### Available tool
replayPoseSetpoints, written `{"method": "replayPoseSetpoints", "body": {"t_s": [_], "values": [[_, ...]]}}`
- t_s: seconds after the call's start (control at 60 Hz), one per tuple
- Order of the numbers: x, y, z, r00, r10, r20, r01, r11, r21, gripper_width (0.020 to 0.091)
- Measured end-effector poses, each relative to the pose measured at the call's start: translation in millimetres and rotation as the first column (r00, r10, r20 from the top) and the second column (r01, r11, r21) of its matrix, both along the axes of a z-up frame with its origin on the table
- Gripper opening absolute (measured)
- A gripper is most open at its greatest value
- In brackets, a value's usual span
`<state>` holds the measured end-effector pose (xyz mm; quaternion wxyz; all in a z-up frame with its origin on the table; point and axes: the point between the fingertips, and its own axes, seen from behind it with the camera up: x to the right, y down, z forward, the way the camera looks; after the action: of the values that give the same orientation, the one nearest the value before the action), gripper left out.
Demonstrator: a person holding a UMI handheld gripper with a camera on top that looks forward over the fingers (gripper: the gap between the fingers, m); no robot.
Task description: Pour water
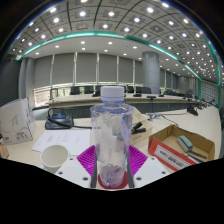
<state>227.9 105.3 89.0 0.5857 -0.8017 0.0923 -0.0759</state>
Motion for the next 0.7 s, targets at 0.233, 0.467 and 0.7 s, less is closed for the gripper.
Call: {"method": "replayPoseSetpoints", "body": {"t_s": [0.233,0.467,0.7], "values": [[-1.4,-12.6,-7.5,0.998,-0.04,-0.045,0.036,0.995,-0.093,0.0828],[-32.2,-67.0,32.7,0.997,-0.074,-0.037,0.068,0.987,-0.146,0.0857],[-109.3,-173.4,88.5,0.993,-0.087,-0.074,0.067,0.968,-0.243,0.086]]}}
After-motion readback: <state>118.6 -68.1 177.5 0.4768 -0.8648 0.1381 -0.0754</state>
